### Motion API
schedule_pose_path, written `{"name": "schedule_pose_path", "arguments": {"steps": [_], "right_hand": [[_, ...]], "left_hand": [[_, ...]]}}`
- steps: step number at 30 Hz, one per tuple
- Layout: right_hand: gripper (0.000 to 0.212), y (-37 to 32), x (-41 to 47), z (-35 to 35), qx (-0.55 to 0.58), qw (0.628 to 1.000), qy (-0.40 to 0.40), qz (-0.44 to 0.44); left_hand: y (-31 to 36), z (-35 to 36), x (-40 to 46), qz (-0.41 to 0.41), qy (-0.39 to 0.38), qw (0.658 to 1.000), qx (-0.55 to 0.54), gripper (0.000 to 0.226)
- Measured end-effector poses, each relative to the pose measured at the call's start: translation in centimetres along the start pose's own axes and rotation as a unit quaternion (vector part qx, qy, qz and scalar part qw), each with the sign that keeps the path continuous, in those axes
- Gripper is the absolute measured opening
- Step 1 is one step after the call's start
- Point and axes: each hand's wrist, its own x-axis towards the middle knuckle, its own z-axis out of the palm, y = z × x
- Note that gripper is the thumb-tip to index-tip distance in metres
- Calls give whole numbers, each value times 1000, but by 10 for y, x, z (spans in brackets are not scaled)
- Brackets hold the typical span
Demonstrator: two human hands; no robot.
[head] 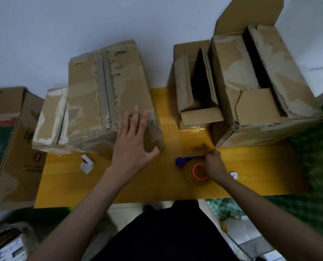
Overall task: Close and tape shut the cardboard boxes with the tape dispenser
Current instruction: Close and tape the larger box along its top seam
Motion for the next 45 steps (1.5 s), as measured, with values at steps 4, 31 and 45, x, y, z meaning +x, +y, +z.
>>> {"name": "schedule_pose_path", "arguments": {"steps": [4,31,45], "right_hand": [[25,-58,-28,-58,206,964,99,-135],[12,-166,-33,-133,386,859,163,-294],[14,-158,-9,-138,101,852,239,-454]], "left_hand": [[1,3,-1,-5,3,1000,3,108],[-11,2,1,18,29,999,-5,79],[-16,-2,4,18,60,998,-29,68]]}}
